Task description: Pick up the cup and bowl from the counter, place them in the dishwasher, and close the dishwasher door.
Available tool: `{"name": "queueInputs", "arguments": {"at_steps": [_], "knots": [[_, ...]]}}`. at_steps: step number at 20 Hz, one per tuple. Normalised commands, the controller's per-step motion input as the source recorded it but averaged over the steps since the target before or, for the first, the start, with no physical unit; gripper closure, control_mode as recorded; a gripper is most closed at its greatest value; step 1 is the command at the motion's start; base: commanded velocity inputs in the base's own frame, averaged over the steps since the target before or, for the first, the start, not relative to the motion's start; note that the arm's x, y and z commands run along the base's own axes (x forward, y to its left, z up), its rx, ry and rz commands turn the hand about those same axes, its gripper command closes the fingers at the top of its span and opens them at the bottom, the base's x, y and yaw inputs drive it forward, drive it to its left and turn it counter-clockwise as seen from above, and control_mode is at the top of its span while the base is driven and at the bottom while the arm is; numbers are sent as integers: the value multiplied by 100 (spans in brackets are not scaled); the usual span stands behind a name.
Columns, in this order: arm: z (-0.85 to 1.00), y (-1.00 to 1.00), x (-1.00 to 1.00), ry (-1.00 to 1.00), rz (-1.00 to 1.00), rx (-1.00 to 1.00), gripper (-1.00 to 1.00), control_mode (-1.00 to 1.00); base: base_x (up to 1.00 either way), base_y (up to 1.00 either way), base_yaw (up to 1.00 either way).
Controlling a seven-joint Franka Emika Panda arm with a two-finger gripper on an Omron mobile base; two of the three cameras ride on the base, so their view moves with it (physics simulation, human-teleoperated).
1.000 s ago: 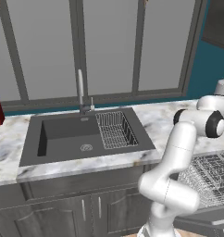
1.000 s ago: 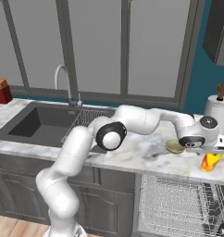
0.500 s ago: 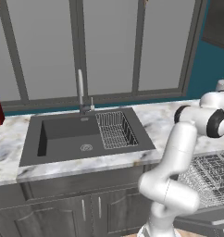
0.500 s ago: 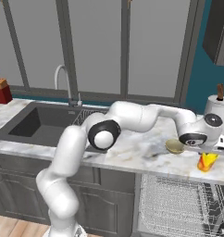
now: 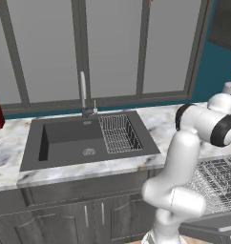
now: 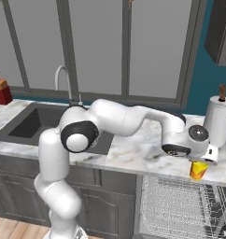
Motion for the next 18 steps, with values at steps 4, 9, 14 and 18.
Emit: {"name": "queueInputs", "arguments": {"at_steps": [4, 9, 14, 18], "knots": [[23, 7, -34, -10, -19, 4, 100, -100, 0, 0, 0], [10, 0, -43, -9, -24, 23, 100, -100, 0, 0, 0], [0, 0, -38, -11, -25, 37, 100, -100, 0, 0, 0], [-2, 0, -25, -7, -22, 28, 100, -100, 0, 0, 0]]}}
